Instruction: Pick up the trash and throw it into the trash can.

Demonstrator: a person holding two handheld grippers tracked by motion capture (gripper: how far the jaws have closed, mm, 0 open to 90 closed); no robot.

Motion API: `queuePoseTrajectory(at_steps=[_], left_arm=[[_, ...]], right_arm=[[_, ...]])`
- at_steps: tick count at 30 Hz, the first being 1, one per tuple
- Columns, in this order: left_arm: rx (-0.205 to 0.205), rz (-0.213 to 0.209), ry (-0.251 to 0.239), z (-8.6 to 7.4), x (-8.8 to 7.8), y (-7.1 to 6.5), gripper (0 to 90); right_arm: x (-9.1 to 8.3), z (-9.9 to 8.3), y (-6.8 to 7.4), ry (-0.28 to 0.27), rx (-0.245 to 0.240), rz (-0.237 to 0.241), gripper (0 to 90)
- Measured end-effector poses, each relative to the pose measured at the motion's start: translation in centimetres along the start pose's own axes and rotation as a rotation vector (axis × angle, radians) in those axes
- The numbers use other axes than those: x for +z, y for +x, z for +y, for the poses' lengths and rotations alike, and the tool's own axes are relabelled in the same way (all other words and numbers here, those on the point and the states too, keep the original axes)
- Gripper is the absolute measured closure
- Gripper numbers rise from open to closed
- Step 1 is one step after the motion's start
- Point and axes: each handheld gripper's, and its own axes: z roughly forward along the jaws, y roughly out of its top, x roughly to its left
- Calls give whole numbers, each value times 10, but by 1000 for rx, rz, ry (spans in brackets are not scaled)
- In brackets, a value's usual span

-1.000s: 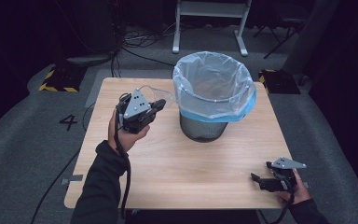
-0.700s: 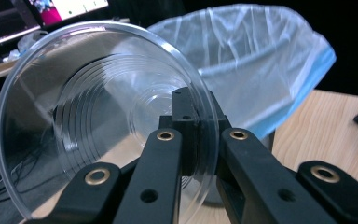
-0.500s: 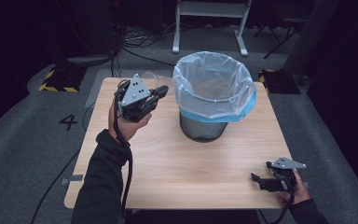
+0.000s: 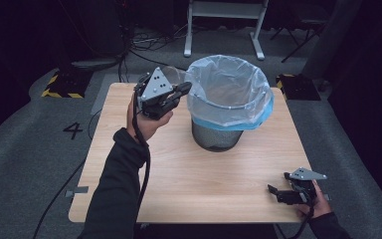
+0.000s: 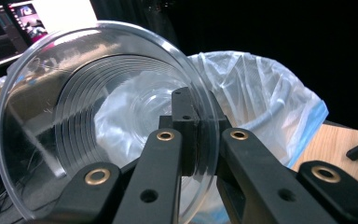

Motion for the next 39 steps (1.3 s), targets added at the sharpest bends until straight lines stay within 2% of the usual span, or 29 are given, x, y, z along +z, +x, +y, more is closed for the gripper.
queuePoseTrajectory(at_steps=[12, 20, 25, 27, 30, 32, 35, 36, 39], left_arm=[[-1, -73, 12, 10, 37, -6, 884], [1, -96, 37, 12, 58, -12, 881], [-5, -92, 55, 12, 69, -12, 863], [-20, -98, 59, 11, 74, -13, 854], [-8, -93, 73, 11, 77, -13, 840], [-32, -94, 78, 8, 82, -13, 818], [-53, -72, 71, 6, 85, -13, 752], [-64, -78, 74, 5, 85, -14, 752], [-53, -53, 90, 5, 86, -16, 662]], right_arm=[[0, 0, 0, 0, 0, 0, 133], [0, 0, 0, 0, 0, 0, 133], [0, 0, 0, 0, 2, 0, 133], [0, 0, 0, -1, -1, 0, 133], [0, 0, 0, 0, 1, 0, 133], [0, 0, 0, 1, 1, 0, 133], [0, 0, 0, -1, -1, 0, 133], [0, 0, 0, -1, -1, 0, 133], [0, 0, 0, -1, 0, 0, 133]])
